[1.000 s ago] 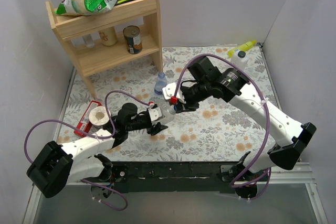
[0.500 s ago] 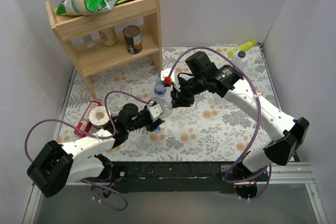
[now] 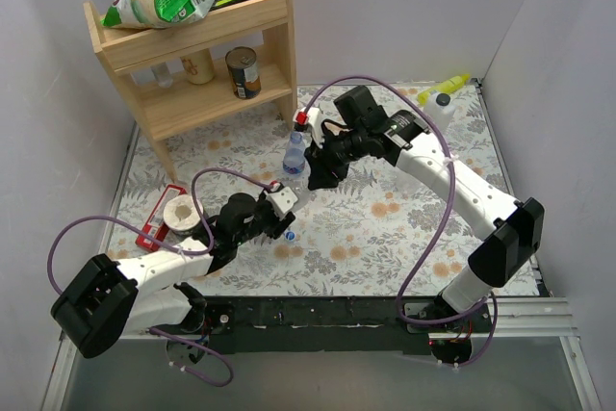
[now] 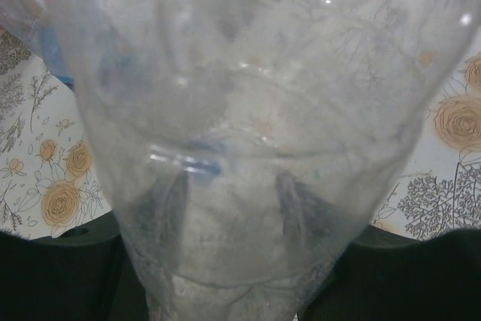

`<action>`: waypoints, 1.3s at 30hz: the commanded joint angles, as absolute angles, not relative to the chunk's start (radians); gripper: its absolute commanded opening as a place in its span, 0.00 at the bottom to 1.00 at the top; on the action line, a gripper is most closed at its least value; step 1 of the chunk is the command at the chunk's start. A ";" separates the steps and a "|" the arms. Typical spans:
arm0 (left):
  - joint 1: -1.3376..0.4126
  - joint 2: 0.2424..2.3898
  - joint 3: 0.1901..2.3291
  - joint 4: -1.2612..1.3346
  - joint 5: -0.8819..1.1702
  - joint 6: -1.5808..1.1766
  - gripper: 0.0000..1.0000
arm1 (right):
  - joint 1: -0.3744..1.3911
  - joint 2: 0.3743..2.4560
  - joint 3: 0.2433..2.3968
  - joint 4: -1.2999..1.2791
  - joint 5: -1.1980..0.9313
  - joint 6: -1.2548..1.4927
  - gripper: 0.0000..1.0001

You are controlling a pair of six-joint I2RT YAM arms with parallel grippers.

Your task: Screw on the bottle caps

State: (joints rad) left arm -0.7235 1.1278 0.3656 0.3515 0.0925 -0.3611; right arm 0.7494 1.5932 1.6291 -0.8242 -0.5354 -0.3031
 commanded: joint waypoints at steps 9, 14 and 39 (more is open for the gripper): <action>-0.724 1.117 0.365 0.434 0.156 -0.460 0.00 | 0.761 1.596 1.859 -1.129 -0.580 -0.457 0.83; -0.715 1.101 0.385 0.359 0.429 -0.465 0.00 | 0.761 1.488 1.750 -1.095 -0.529 -0.691 0.87; -0.713 1.163 0.514 0.311 0.686 -0.621 0.00 | 0.934 1.298 1.463 -0.931 -0.453 -1.005 0.98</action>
State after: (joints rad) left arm -0.7166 1.1671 0.4744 0.2775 0.6743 -0.5381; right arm 0.9253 1.3437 1.4734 -0.9421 -0.4896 -1.0008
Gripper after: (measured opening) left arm 0.492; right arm 0.981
